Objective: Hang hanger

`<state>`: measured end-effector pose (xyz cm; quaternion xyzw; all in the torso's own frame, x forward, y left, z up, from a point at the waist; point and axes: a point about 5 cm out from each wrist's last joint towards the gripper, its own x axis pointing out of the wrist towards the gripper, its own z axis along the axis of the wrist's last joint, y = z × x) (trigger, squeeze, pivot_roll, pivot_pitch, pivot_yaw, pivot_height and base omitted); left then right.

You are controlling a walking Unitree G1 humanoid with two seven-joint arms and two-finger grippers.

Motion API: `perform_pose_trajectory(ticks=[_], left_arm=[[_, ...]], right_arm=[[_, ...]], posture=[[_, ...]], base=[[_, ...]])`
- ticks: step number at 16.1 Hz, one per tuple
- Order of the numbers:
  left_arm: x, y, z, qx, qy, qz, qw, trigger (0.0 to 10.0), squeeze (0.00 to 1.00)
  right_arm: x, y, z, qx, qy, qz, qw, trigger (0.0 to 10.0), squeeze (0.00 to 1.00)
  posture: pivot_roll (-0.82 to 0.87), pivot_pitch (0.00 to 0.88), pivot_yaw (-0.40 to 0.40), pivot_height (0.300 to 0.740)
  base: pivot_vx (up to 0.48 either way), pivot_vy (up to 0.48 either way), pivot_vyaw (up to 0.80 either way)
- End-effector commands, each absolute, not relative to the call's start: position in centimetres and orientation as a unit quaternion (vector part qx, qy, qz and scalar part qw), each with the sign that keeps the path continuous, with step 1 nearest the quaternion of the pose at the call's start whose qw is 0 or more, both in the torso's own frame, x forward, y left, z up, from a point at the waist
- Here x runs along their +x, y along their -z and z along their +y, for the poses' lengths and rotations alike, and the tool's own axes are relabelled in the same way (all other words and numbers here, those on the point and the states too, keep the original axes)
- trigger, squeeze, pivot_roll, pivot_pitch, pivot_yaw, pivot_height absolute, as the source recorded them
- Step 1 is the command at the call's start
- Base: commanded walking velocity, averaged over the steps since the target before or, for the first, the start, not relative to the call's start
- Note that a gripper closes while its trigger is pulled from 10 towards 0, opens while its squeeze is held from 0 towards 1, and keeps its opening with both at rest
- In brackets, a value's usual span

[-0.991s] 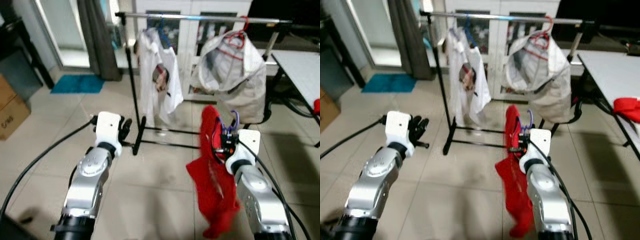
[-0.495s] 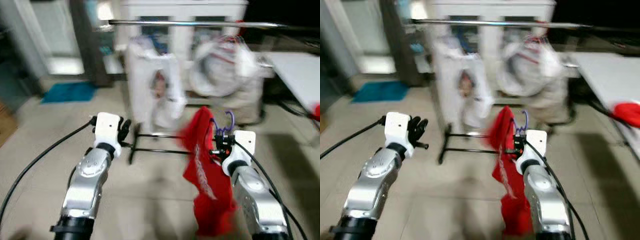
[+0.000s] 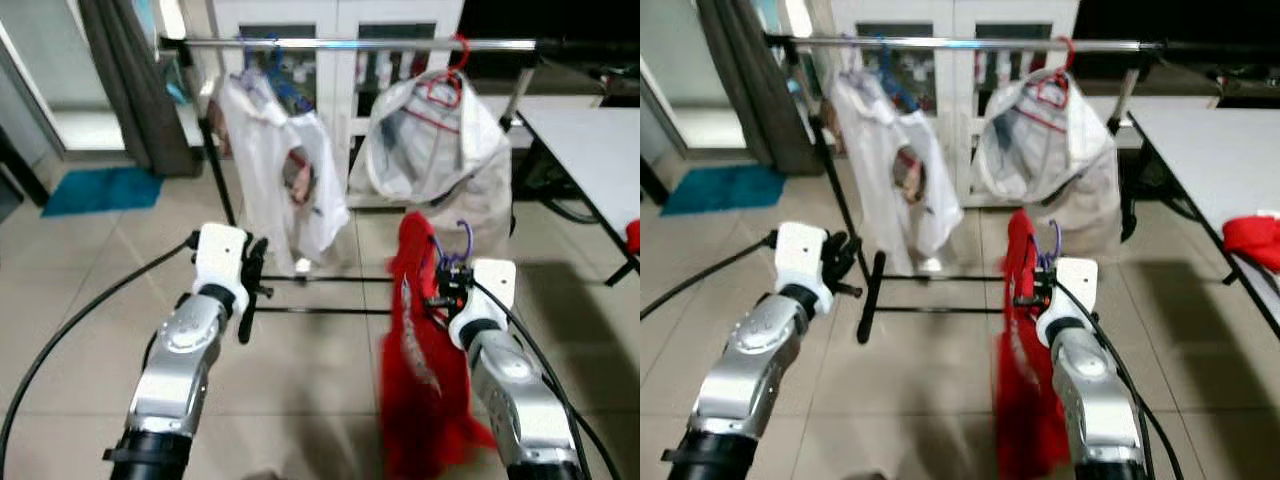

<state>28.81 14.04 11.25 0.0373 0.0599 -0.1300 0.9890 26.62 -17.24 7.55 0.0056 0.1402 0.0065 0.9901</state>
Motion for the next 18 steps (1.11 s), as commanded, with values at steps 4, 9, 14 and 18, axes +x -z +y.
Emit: perform_pose_trajectory(ticks=[4, 9, 14, 18], left_arm=[[28.88, -11.73, 13.47, 0.036, 0.14, 0.05, 0.988, 10.0, 0.0], [28.91, -11.78, 13.32, 0.036, 0.141, 0.05, 0.988, 10.0, 0.0], [28.93, -11.81, 13.31, 0.037, 0.144, 0.05, 0.988, 10.0, 0.0], [28.91, -11.8, 13.25, 0.037, 0.145, 0.05, 0.987, 10.0, 0.0]], right_arm=[[26.77, -8.28, -17.39, 0.007, -0.008, 0.123, 0.992, 10.0, 0.0], [26.82, -8.46, -17.26, -0.01, -0.02, 0.12, 0.992, 10.0, 0.0], [26.8, -8.52, -17.11, -0.013, -0.016, 0.116, 0.993, 10.0, 0.0], [26.83, -8.53, -17.24, -0.016, -0.014, 0.116, 0.993, 10.0, 0.0]], posture=[[0.06, 0.015, 0.03, 0.74], [0.06, 0.015, 0.03, 0.74], [0.06, 0.014, 0.032, 0.74], [0.06, 0.014, 0.032, 0.74]], base=[[0.34, 0.0, 0.0], [0.338, 0.0, 0.0], [0.341, 0.0, 0.42], [0.343, 0.0, 0.0]])
